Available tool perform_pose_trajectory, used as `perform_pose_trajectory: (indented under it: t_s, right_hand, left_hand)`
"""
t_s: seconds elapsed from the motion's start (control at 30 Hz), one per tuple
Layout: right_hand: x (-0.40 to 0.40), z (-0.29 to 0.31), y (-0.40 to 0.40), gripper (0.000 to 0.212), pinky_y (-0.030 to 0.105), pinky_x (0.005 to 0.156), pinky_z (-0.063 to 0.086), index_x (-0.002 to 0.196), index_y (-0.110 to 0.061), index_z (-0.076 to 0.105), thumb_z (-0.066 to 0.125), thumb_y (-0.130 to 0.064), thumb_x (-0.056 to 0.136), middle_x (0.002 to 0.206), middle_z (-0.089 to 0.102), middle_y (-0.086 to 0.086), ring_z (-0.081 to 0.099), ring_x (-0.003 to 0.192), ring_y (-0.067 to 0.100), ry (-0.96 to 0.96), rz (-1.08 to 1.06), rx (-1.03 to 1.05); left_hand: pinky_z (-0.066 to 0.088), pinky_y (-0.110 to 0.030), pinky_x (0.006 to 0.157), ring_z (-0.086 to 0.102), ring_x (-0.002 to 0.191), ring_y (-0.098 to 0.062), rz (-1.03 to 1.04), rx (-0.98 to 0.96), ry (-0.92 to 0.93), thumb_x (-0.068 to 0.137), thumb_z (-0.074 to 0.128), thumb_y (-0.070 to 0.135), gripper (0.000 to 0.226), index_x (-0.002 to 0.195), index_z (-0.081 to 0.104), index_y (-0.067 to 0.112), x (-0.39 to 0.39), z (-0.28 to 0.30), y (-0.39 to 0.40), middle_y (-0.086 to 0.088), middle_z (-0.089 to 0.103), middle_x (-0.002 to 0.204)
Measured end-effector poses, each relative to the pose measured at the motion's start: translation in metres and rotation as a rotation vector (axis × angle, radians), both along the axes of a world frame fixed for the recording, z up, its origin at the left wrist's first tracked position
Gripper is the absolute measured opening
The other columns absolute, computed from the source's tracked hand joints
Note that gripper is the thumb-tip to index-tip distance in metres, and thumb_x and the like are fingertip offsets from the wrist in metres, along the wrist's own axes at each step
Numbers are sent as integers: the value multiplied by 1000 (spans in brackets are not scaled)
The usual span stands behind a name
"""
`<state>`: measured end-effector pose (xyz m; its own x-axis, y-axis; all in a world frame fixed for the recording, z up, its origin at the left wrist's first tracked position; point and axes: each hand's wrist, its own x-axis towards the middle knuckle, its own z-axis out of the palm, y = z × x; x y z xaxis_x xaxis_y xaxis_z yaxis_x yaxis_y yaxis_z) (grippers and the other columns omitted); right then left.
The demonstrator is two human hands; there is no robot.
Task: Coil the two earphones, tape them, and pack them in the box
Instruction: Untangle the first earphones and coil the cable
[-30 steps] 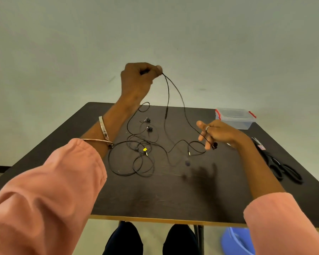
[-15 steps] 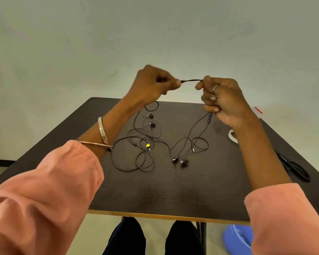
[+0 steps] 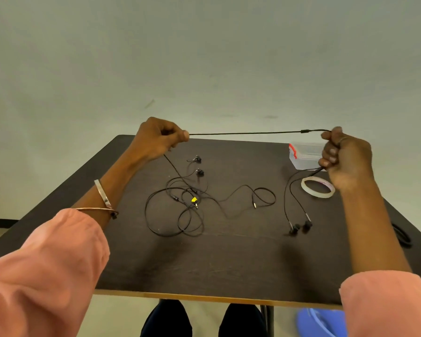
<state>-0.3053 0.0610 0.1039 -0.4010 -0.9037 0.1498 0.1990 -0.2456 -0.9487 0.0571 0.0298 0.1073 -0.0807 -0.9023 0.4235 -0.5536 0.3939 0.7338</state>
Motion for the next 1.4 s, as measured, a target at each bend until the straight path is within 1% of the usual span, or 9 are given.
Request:
perform_pose_trajectory:
  t_s: [0.3,0.4,0.57,0.7,0.77,1.0,1.13,1.3,1.4]
  right_hand:
    - [5,-7,-5,23,30,54,48,98,6,62,59,-16,91,80,66,19,59,57,27,1028,-128,566]
    - [24,6,0,29,33,71,44,96,3,62,65,-25,90,93,65,21,61,88,35,1300,-163,421]
    - [83,34,25,24,26,89,51,109,-12,69,58,-28,95,100,74,2,70,96,11,657,361,-138]
    - [101,33,24,18,33,66,59,97,-2,70,55,-12,97,67,64,5,61,59,14,585,449,-171]
    - [98,29,20,21,25,45,46,89,-3,70,52,-10,98,57,49,2,41,46,11,510,459,-149]
    - [79,13,7,26,23,42,15,81,-7,68,51,-14,98,51,32,-4,22,44,9,346,371,-101]
    - [60,5,4,25,22,40,13,83,-2,66,50,-13,98,47,33,-6,20,40,9,178,264,-103]
    - [43,-1,4,25,22,39,16,84,-2,60,43,-12,98,47,37,-8,20,40,9,-209,88,-236]
    - [36,-8,2,24,23,40,21,77,-6,62,44,-7,93,48,35,-3,25,38,10,-169,-133,-118]
  left_hand:
    - [42,-24,51,51,60,-3,-27,-108,332,90,65,33,21,86,75,15,-28,11,3,3,60,63]
    - [37,-19,52,48,56,-3,-90,-153,321,90,66,32,22,87,75,12,-47,26,9,6,56,57]
    - [36,-14,49,50,53,-4,-145,-224,203,89,66,31,22,86,75,11,-82,41,22,6,57,55]
    - [48,-28,64,55,58,-5,-175,-228,150,90,64,34,24,82,75,14,-85,42,25,11,57,51]
    - [49,-29,68,56,60,-5,-188,-195,143,90,64,35,24,80,76,17,-80,38,23,10,61,55]
    - [37,-6,54,52,56,5,-158,-64,125,92,62,32,23,83,76,16,-65,9,15,7,62,66]
    - [41,-6,61,57,62,9,-107,-32,175,92,63,29,21,84,75,14,-49,0,5,5,71,84]
    - [43,-8,65,54,63,5,-5,-58,292,94,59,29,24,80,74,17,-38,-7,-11,22,65,67]
    - [45,-12,72,58,75,0,19,-96,328,96,57,31,26,81,73,18,-38,-4,-18,18,65,75]
